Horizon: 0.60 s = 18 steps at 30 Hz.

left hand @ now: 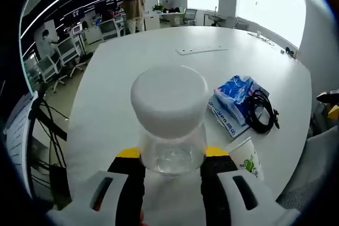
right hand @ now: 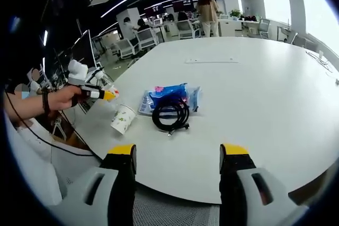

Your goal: Arrange the tabletop items into an orderly group along one side of the table until the central work area is clear of visible clutter.

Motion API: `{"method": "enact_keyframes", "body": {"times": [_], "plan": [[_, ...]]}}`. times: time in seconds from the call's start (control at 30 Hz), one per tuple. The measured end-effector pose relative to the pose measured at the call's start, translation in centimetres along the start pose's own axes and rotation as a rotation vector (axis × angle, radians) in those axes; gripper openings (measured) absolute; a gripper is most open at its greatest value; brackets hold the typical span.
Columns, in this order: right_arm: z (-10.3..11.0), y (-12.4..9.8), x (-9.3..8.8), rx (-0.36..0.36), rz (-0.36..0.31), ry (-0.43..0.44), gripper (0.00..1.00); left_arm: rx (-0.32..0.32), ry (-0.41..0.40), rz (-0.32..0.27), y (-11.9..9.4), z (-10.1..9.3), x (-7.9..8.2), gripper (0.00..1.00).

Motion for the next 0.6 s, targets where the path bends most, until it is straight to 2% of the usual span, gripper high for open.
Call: {"method": "enact_keyframes", "body": {"times": [0.33,0.6], "plan": [[-0.6,0.3,0.4,-0.001,0.008,-0.004,0.63,0.067,-0.087,-0.004,0.9,0.7,1.5,0.39],[-0.9,0.6,0.4,0.006,0.016,-0.004,0.63,0.105,-0.124,-0.011,1.8,1.2,2.7,0.39]]}}
Point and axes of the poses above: the point that each gripper's makers call its tool centre point, and the gripper's own axes: y roughly forward along the fingers, z roughly to its left, x roughly out of its top, the point moved 3 cm from there along -y, roughly backward along the fingers, and after that the axes turned 4 degrees about -y, right-handed, at the moved point
